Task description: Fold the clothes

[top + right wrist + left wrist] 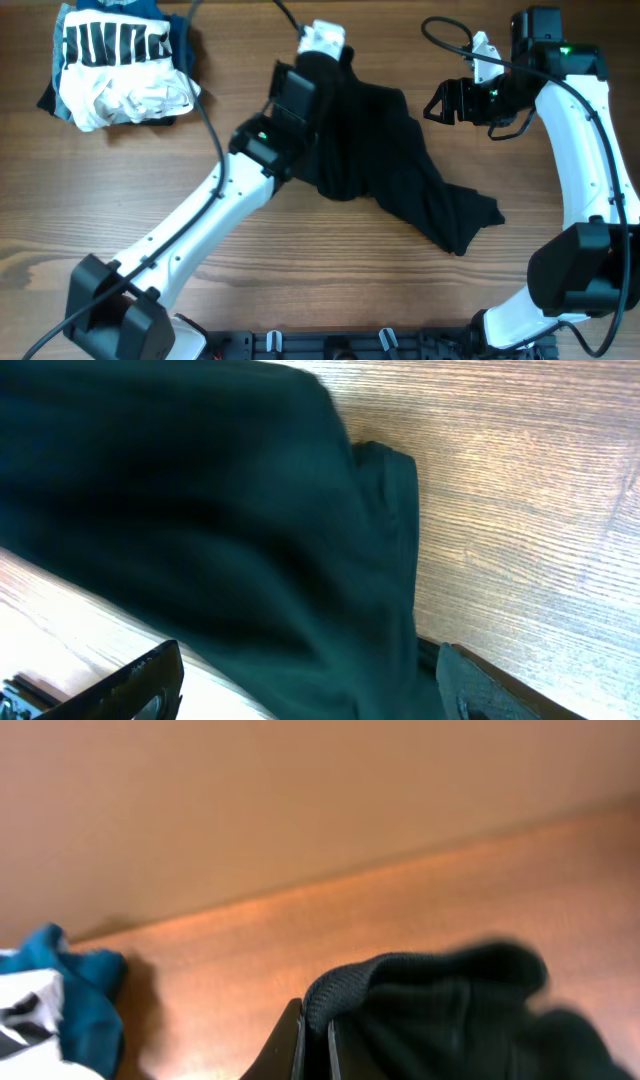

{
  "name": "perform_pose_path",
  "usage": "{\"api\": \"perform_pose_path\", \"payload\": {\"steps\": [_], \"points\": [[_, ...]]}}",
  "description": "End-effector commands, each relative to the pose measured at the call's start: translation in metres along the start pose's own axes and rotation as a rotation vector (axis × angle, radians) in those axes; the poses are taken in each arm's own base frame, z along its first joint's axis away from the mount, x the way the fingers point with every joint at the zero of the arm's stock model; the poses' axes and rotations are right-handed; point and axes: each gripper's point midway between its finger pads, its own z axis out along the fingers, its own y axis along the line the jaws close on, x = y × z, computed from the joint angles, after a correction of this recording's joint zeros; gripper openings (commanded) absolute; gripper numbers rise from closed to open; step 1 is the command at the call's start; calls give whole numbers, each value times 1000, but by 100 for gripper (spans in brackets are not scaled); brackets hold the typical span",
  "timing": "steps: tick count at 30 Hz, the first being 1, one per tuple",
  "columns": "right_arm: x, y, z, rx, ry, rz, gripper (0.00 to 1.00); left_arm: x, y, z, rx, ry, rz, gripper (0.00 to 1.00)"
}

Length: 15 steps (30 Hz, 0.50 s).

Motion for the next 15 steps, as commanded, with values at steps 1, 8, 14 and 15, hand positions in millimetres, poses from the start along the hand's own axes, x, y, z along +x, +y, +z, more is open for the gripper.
{"api": "perform_pose_path", "payload": {"steps": [1, 8, 14, 15], "points": [[6, 15, 7, -30, 21, -59, 79, -77, 33, -27, -46, -186, -128, 4], [9, 49, 22, -16, 51, -165, 76, -105, 39, -36, -47, -259, -160, 4], [27, 65, 36, -20, 113, -201, 76, -111, 42, -37, -54, -283, -174, 4], [34, 64, 44, -23, 136, -202, 75, -112, 45, -37, -59, -288, -178, 4]]}}
